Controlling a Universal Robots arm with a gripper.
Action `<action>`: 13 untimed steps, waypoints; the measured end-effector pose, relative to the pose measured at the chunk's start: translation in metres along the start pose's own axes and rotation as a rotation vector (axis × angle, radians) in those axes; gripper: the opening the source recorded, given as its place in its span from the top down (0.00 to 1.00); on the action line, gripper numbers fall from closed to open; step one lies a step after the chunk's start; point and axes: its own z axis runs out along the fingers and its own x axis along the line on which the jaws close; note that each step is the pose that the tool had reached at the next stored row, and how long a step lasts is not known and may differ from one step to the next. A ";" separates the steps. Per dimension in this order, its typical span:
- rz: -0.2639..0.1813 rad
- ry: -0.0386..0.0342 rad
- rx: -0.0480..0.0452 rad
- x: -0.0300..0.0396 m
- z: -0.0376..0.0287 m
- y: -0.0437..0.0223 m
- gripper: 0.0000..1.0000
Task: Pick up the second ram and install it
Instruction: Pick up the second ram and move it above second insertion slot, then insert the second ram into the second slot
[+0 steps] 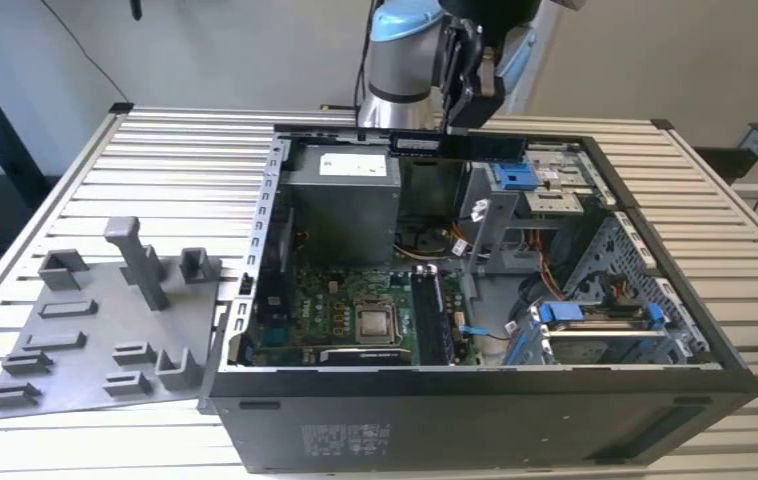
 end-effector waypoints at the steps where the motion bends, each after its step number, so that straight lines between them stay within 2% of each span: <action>1: 0.000 0.0000 0.0000 0.0000 0.0000 -0.0003 0.85; 13: -0.005 0.0003 0.0000 -0.0001 -0.0001 -0.0012 0.85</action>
